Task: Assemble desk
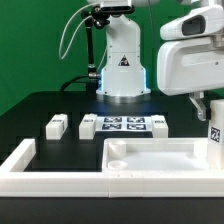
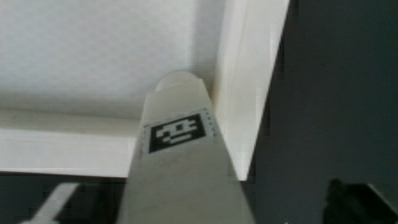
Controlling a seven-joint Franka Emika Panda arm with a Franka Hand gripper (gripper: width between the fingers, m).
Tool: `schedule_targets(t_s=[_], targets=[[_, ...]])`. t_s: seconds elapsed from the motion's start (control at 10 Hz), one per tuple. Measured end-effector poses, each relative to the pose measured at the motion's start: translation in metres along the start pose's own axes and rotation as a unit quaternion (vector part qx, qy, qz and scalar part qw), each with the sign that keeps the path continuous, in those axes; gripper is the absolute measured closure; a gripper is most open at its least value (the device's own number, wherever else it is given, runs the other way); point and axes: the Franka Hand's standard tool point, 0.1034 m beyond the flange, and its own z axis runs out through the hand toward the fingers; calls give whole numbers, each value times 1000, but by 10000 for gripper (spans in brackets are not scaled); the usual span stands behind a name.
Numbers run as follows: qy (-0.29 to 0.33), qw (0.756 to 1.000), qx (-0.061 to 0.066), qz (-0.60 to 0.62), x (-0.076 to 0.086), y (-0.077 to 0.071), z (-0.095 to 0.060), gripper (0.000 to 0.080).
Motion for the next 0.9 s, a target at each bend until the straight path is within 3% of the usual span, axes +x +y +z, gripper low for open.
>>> schedule_targets(t_s=[0.1, 0.2, 0.3, 0.5, 0.7, 0.9], targets=[[1, 1000, 0, 26, 0, 1, 0, 361], [-1, 998, -3, 62, -1, 5, 1, 361], [0, 995, -3, 98, -1, 7, 1, 504], [0, 987, -4, 160, -1, 7, 1, 504], [0, 970, -21, 241, 1, 14, 0, 504], [-1, 957, -26, 288, 0, 22, -1, 502]])
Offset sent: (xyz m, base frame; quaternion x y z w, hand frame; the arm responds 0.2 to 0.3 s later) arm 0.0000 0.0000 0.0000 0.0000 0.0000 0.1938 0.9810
